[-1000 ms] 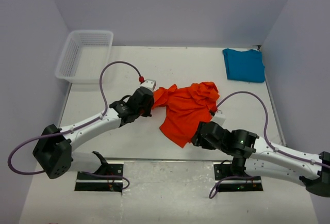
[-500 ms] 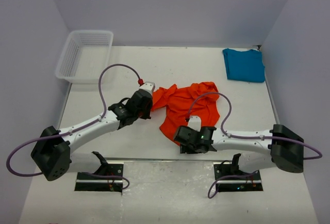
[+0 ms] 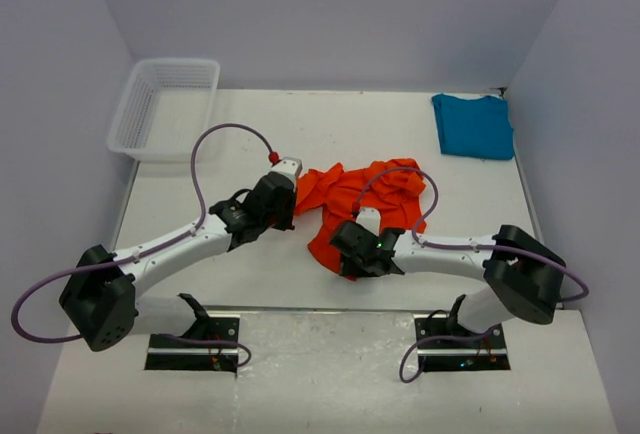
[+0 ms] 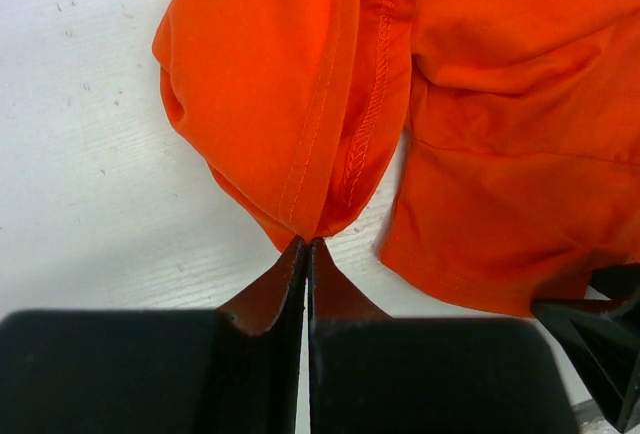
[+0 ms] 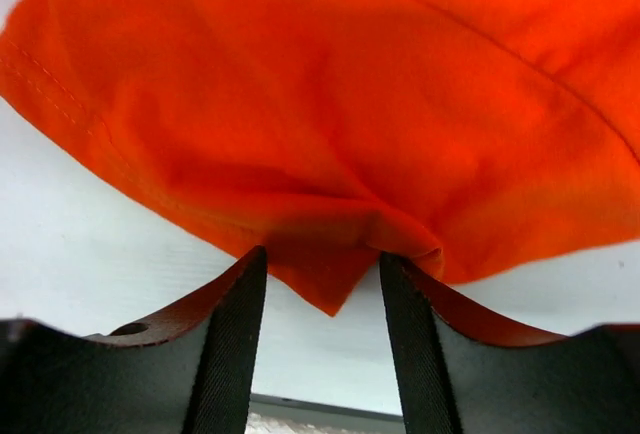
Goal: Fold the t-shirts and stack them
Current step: Flatten out the tshirt
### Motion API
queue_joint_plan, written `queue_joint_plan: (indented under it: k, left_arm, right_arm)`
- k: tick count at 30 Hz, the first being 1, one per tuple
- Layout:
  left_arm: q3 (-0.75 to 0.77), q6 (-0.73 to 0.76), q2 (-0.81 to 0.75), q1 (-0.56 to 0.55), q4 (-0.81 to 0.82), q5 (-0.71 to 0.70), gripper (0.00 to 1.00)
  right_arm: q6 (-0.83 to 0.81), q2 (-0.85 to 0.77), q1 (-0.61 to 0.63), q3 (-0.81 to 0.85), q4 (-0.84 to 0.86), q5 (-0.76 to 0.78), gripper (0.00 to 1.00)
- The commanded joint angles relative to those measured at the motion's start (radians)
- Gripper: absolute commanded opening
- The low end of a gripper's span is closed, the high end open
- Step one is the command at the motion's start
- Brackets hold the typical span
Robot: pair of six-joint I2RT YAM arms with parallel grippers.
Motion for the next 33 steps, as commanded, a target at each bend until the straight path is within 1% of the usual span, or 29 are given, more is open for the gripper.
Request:
queue_joint_plan:
  k: [1, 4, 8, 12, 13, 15, 21, 22, 23, 26, 29, 33]
  left_arm:
    - [0.005, -0.003, -0.042, -0.005, 0.027, 0.006, 0.0]
    - [0.022, -0.002, -0.064, -0.005, 0.008, 0.003, 0.0]
    - [0.034, 0.004, -0.082, -0.005, -0.013, -0.011, 0.0]
    - [0.042, 0.004, -0.092, -0.005, -0.019, -0.009, 0.0]
    - [0.042, 0.003, -0.093, -0.005, -0.018, -0.009, 0.0]
    - [0.041, 0.003, -0.098, -0.005, -0.018, -0.008, 0.0]
    - [0.021, 0.001, -0.119, -0.005, -0.012, -0.009, 0.0]
    - [0.013, 0.001, -0.122, -0.003, -0.008, -0.009, 0.0]
    - [0.01, 0.001, -0.125, -0.003, -0.007, -0.011, 0.0]
    - [0.005, 0.003, -0.125, -0.003, -0.004, -0.009, 0.0]
    - [0.005, 0.004, -0.119, -0.003, -0.002, -0.003, 0.0]
    - [0.016, 0.004, -0.128, -0.003, -0.016, -0.011, 0.0]
  right_arm:
    - [-0.041, 0.053, -0.033, 0.006, 0.08, -0.038, 0.5]
    - [-0.041, 0.093, -0.034, 0.014, 0.101, -0.066, 0.43]
    - [-0.001, 0.119, -0.021, -0.011, 0.129, -0.093, 0.39]
    - [0.031, 0.142, 0.009, -0.025, 0.12, -0.093, 0.38]
    - [0.045, 0.145, 0.015, -0.026, 0.117, -0.093, 0.36]
    - [0.062, 0.144, 0.018, -0.04, 0.111, -0.089, 0.3]
    - [0.103, 0.124, 0.021, -0.066, 0.085, -0.067, 0.16]
    - [0.111, 0.121, 0.021, -0.072, 0.085, -0.066, 0.1]
    - [0.115, 0.118, 0.022, -0.074, 0.083, -0.063, 0.0]
    - [0.118, 0.112, 0.024, -0.071, 0.069, -0.05, 0.0]
    - [0.115, 0.072, 0.027, -0.037, -0.002, 0.008, 0.0]
    - [0.08, -0.049, 0.027, 0.067, -0.186, 0.115, 0.0]
